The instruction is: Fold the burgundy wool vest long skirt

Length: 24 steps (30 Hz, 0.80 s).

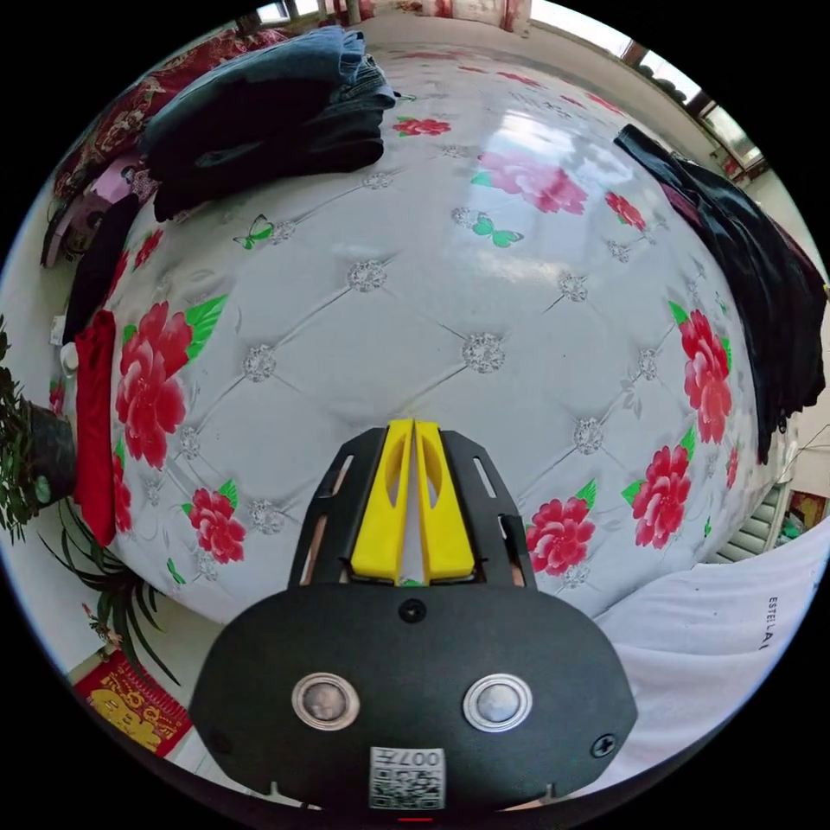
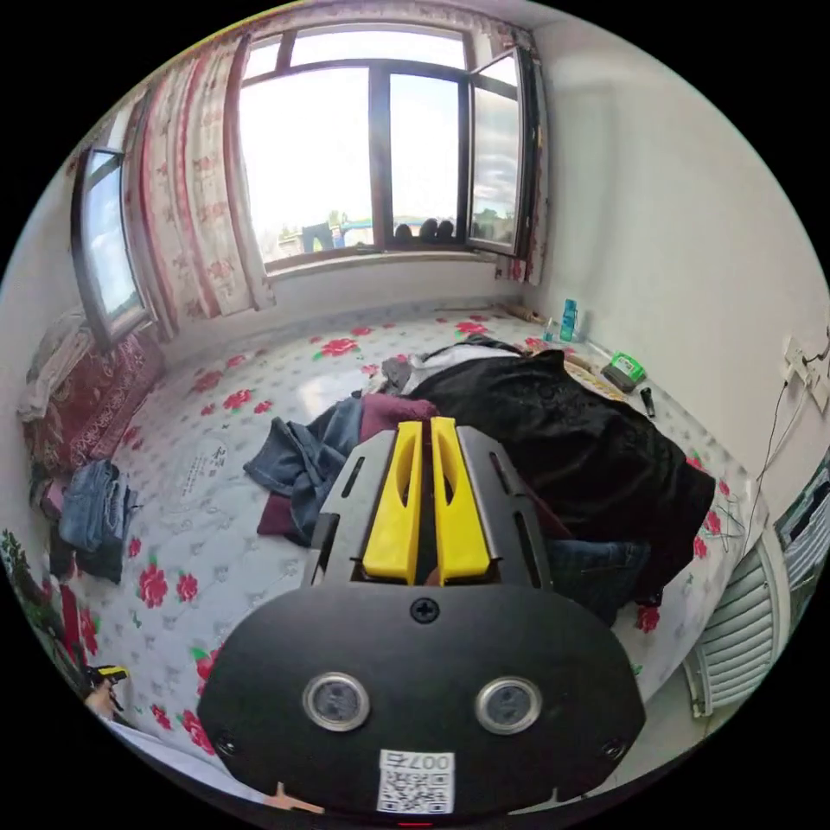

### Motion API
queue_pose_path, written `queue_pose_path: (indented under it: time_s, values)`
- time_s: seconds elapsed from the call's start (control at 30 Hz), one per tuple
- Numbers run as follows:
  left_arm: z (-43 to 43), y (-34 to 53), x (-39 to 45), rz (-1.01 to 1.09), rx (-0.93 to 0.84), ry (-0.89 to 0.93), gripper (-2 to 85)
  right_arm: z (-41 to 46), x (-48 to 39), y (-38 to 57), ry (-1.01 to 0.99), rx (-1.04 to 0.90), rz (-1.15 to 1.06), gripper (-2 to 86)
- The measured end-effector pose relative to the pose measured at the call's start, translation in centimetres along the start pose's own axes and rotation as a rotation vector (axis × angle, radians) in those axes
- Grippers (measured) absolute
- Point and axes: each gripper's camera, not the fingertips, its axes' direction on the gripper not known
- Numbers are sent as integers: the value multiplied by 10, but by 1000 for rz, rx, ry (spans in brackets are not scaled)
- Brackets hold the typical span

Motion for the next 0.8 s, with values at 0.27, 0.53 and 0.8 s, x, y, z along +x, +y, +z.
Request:
queue_pose_path:
  time_s: [0.27,0.53,0.8]
  values:
    - [-54,62,-7,74,164,123,-9,-234,-99,-50,-217,487,-175,5]
    - [-130,131,-52,33,449,380,10,-394,-267,3,-936,638,-504,18]
    - [-130,170,-115,-168,472,481,46,-264,-496,174,-1155,61,-720,55]
